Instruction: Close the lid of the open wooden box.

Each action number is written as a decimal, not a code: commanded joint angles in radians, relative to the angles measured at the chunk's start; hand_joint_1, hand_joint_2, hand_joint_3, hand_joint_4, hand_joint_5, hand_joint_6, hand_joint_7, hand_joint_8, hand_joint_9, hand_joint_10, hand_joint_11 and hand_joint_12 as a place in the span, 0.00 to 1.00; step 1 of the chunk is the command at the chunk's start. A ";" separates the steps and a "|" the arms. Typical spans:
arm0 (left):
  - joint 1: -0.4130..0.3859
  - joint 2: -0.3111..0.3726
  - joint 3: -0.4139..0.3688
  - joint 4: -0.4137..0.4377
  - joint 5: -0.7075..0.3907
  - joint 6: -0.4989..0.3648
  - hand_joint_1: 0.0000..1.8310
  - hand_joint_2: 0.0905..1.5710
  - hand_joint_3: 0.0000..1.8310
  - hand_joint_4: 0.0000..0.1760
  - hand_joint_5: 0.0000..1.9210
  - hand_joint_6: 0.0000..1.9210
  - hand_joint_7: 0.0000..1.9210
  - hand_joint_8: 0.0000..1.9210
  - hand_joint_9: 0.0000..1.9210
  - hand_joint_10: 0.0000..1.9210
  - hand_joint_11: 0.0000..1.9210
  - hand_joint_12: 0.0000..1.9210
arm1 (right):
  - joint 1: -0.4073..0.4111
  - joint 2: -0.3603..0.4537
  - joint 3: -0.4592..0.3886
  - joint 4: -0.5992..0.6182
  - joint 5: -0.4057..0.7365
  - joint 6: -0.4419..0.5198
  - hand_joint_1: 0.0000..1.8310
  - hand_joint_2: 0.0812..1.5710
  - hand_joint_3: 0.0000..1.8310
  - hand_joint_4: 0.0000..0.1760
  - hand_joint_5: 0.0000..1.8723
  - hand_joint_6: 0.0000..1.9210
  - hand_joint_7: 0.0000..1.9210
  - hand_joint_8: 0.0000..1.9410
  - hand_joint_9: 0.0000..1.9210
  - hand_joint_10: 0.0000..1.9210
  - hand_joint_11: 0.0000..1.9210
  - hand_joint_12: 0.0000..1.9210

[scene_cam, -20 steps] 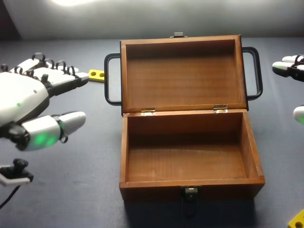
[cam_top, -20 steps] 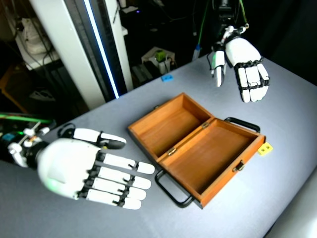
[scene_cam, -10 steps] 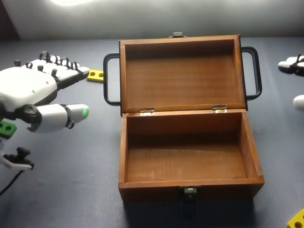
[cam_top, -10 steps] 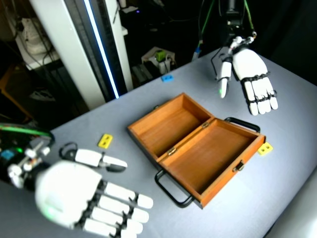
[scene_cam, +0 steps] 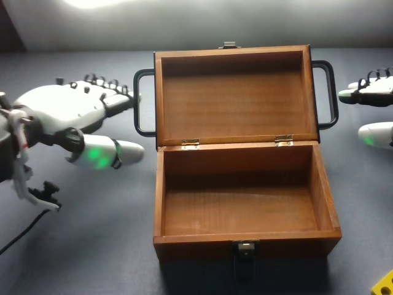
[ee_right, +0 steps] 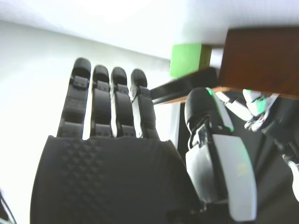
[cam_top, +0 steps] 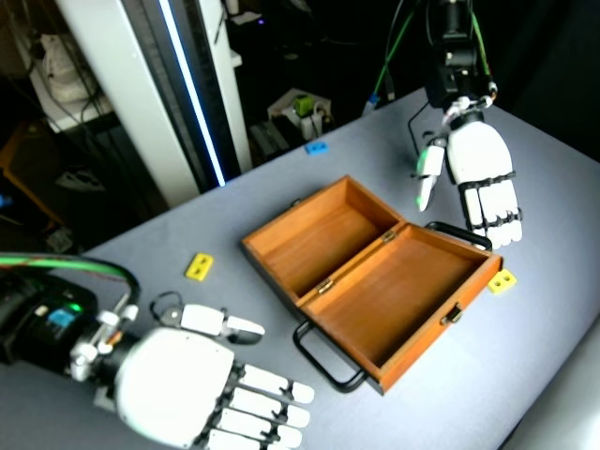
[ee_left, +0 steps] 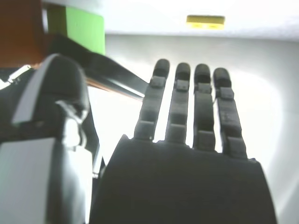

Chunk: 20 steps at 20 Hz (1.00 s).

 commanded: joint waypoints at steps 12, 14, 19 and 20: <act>-0.039 0.000 -0.014 0.030 -0.074 0.035 0.00 0.77 0.00 0.00 0.00 0.00 0.00 0.00 0.00 0.00 0.00 0.00 | 0.047 -0.031 0.001 -0.048 0.100 0.029 0.09 0.87 0.00 0.00 0.13 0.00 0.07 0.00 0.06 0.00 0.08 0.00; -0.039 0.014 -0.036 0.040 -0.105 0.035 0.00 0.78 0.00 0.00 0.00 0.00 0.00 0.00 0.00 0.00 0.00 0.00 | 0.051 -0.030 -0.006 -0.053 0.121 0.032 0.11 0.88 0.00 0.00 0.13 0.00 0.08 0.00 0.07 0.00 0.08 0.00; -0.037 0.047 -0.089 0.057 -0.188 0.035 0.00 0.78 0.00 0.00 0.00 0.00 0.00 0.00 0.00 0.00 0.00 0.00 | 0.054 -0.015 -0.035 -0.058 0.187 0.045 0.07 0.87 0.00 0.00 0.13 0.00 0.08 0.00 0.06 0.00 0.07 0.00; -0.032 0.057 -0.103 0.059 -0.210 0.035 0.00 0.79 0.00 0.00 0.00 0.00 0.00 0.00 0.00 0.00 0.00 0.00 | 0.054 -0.004 -0.046 -0.058 0.203 0.046 0.06 0.87 0.00 0.00 0.13 0.00 0.08 0.00 0.06 0.00 0.08 0.00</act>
